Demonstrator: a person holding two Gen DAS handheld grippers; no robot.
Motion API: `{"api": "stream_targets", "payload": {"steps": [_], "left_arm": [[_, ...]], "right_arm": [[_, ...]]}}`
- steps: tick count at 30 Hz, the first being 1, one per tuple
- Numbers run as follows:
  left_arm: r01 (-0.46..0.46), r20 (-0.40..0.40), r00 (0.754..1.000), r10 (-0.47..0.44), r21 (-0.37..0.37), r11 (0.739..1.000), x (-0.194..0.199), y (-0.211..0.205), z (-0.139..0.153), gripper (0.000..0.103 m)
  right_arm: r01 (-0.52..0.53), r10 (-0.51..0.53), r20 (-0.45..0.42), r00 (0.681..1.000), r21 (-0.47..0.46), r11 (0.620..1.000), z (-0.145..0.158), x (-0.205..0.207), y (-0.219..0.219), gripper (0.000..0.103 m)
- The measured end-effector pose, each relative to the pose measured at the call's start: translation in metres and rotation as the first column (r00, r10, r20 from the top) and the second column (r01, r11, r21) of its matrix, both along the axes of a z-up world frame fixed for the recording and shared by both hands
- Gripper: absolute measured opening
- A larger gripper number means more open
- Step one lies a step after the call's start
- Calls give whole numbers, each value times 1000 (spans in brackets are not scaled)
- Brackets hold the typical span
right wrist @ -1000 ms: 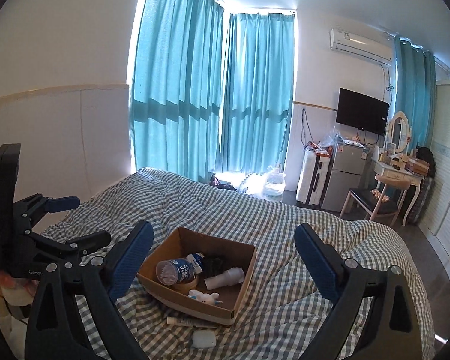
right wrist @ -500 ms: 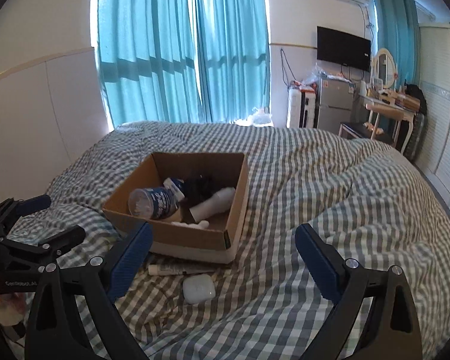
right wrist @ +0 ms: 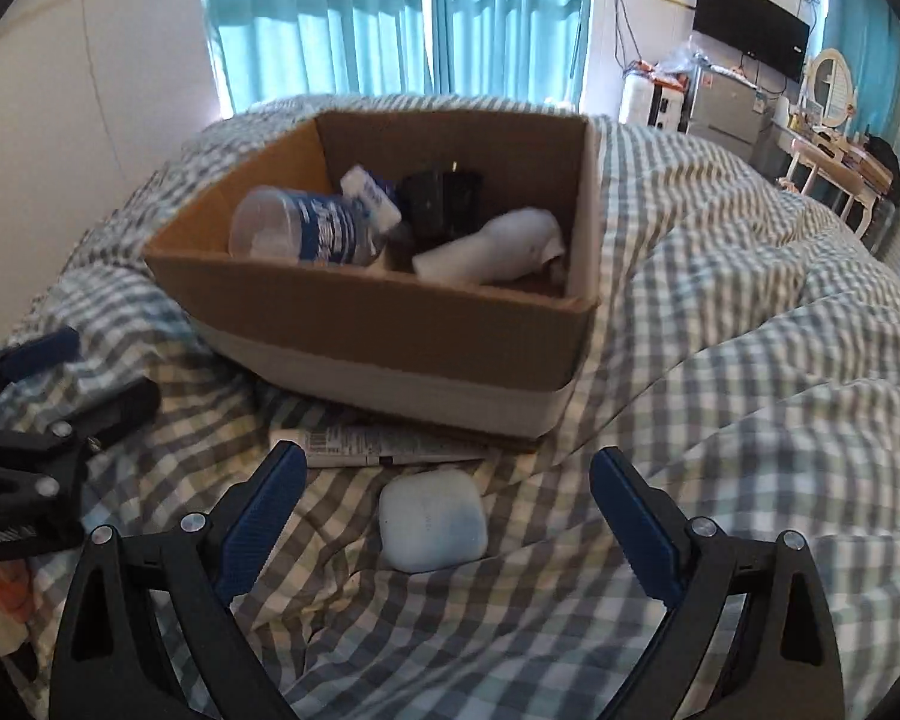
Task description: Organize objects
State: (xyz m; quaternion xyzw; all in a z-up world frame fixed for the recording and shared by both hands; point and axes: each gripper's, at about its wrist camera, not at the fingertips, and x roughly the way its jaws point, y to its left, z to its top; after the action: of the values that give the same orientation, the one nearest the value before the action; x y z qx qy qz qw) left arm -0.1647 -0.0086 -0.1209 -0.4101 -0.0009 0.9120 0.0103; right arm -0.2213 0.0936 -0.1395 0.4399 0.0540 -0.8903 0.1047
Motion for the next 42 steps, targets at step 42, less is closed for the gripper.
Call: {"api": "stream_targets", "payload": {"steps": [42], "left_arm": [[371, 257, 877, -406, 175, 912, -33, 106, -68, 101]], "right_arm": [[82, -89, -41, 995, -142, 986, 39, 26, 67, 51]]}}
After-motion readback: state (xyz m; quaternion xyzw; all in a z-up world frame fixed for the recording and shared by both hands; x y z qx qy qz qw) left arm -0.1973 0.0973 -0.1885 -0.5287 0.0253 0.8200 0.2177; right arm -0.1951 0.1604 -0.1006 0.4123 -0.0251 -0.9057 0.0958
